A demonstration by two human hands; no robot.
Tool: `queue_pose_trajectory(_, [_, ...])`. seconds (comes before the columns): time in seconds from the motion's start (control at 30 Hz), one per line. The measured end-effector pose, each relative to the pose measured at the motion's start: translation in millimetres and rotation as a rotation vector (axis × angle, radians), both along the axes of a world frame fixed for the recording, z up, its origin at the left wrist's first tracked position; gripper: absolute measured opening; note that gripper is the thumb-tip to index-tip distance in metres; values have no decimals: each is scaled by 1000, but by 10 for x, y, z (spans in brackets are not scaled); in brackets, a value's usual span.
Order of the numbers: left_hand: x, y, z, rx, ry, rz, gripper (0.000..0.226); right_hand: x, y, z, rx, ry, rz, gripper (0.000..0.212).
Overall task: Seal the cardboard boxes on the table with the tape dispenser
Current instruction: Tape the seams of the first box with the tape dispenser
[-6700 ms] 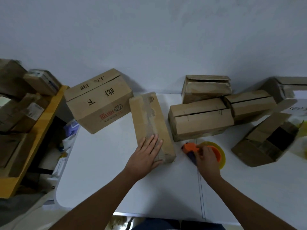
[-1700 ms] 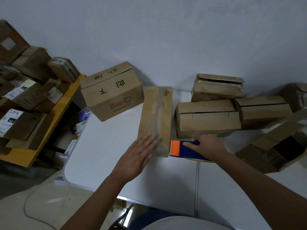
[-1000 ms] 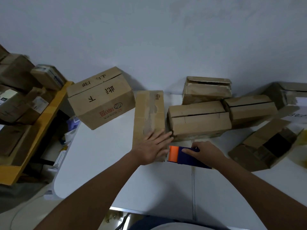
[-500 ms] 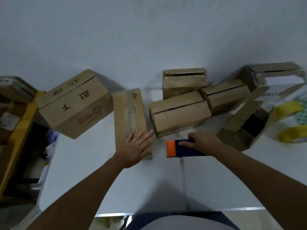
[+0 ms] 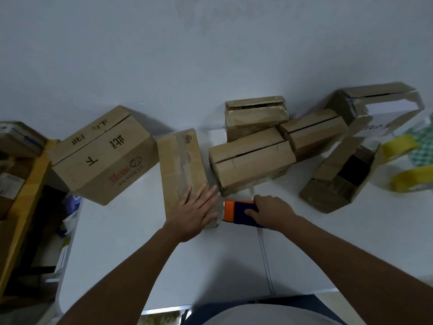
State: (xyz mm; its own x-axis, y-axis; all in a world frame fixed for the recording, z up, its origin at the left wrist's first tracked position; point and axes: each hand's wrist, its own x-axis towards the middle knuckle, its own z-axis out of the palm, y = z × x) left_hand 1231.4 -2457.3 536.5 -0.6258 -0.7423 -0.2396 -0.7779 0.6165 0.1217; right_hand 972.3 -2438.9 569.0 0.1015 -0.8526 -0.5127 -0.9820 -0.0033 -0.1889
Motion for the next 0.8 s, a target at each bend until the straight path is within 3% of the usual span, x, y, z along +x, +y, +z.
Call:
queue_pose_trajectory(0.2, [0, 12, 2, 1, 4, 20, 63, 171, -128, 35, -57, 58, -132, 45])
queue_pose_trajectory(0.33, [59, 57, -4, -1, 17, -36, 64, -275, -107, 59, -37, 176, -265, 35])
queue_pose_trajectory(0.43, [37, 42, -16, -15, 30, -30, 62, -374, 81, -88, -149, 226, -265, 36])
queue_pose_trajectory(0.6, [42, 3, 42, 95, 139, -20, 57, -152, 372, -383, -53, -22, -436, 43])
queue_pose_trajectory(0.73, [81, -67, 260, 297, 417, 146, 47, 60, 397, -344, -412, -263, -534, 28])
queue_pose_trajectory(0.8, [175, -26, 330, 283, 426, 186, 46, 280, 334, -249, -325, -537, -566, 17])
